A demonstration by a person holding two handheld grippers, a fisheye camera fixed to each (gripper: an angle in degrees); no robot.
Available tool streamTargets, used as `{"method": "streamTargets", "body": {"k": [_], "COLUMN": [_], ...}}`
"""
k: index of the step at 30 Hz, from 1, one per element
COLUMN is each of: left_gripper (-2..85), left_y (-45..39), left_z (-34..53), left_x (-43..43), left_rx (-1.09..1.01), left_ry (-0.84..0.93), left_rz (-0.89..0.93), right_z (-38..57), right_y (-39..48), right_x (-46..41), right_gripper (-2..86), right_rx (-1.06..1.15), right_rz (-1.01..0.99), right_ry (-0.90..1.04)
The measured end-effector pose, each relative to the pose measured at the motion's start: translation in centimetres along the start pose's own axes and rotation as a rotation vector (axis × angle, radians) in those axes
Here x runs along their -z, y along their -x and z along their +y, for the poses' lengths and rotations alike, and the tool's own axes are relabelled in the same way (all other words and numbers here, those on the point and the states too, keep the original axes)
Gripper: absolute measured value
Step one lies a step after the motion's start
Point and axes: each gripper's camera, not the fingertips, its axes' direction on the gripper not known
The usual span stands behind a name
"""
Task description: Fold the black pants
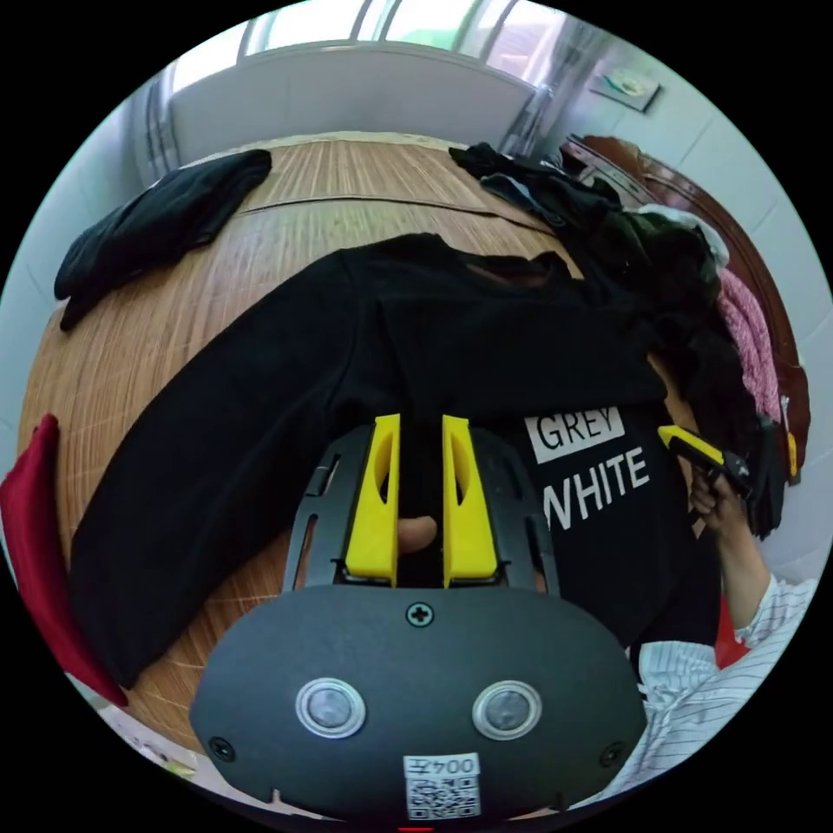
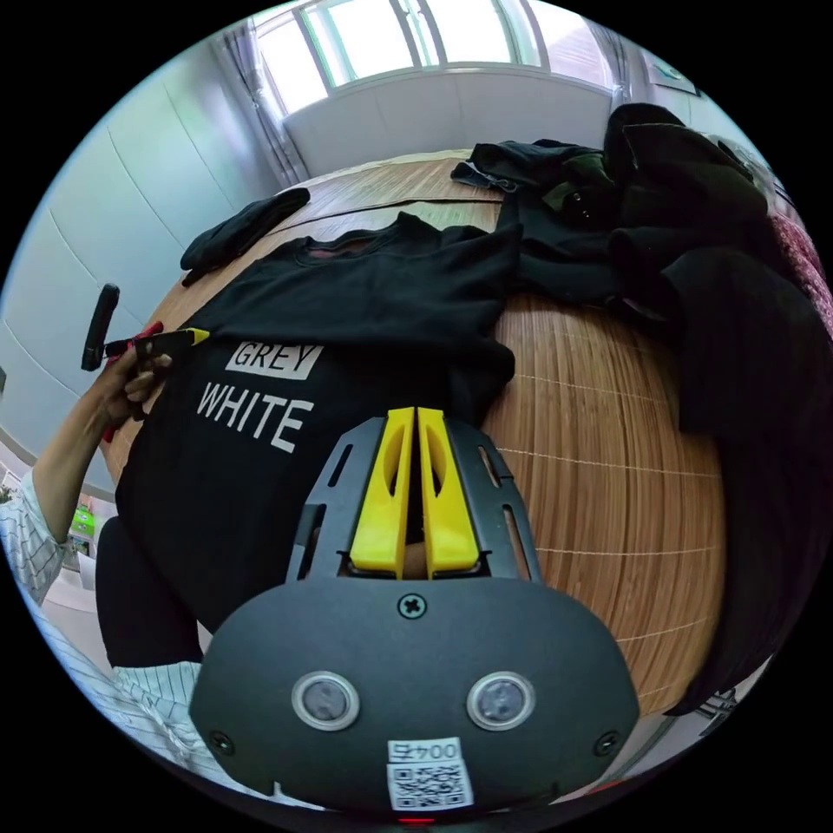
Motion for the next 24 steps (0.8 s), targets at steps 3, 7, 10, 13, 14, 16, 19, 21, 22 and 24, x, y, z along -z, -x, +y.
{"method": "streamTargets", "body": {"k": [3,7,10,13,14,16,19,21,22,24], "left_gripper": [7.9,5.4,2.4,1.0,0.7,0.4,0.2,0.2,0.2,0.3], "left_y": [-1.6,-7.8,-10.4,-10.4,-10.7,-11.4,-12.3,-12.4,-12.4,-12.1], "left_z": [0.2,-1.4,-3.4,-2.8,-2.4,-2.6,-3.0,-3.2,-3.4,-3.8], "left_x": [2.2,2.5,-2.1,-4.2,-3.8,-3.1,-1.7,-0.6,0.3,1.7], "left_rx": [0.071,-0.025,-0.082,-0.041,-0.044,-0.053,-0.063,-0.062,-0.06,-0.048], "left_ry": [-0.055,-0.17,-0.061,-0.058,-0.074,-0.074,-0.069,-0.074,-0.077,-0.079], "left_rz": [-0.067,-0.022,-0.043,-0.024,-0.027,-0.047,-0.073,-0.07,-0.064,-0.044], "right_z": [0.2,0.2,-1.1,-4.6,-6.7,-10.0,-14.8,-16.6,-17.3,-18.0], "right_y": [-0.1,-1.1,-1.9,-3.9,-4.4,-4.5,-3.2,-2.1,-1.4,-1.4], "right_x": [0.9,-0.1,2.8,4.4,3.9,2.3,-0.9,-2.8,-4.4,-8.2], "right_gripper": [2.5,0.6,0.6,4.2,5.7,7.5,7.2,3.9,1.1,0.0], "right_rx": [0.031,0.01,-0.04,-0.148,-0.159,-0.147,-0.088,-0.028,0.023,0.101], "right_rz": [0.028,0.035,0.05,0.066,0.064,0.056,0.168,0.248,0.318,0.492], "right_ry": [-0.017,0.043,-0.059,-0.172,-0.163,-0.134,-0.096,-0.103,-0.094,0.008]}}
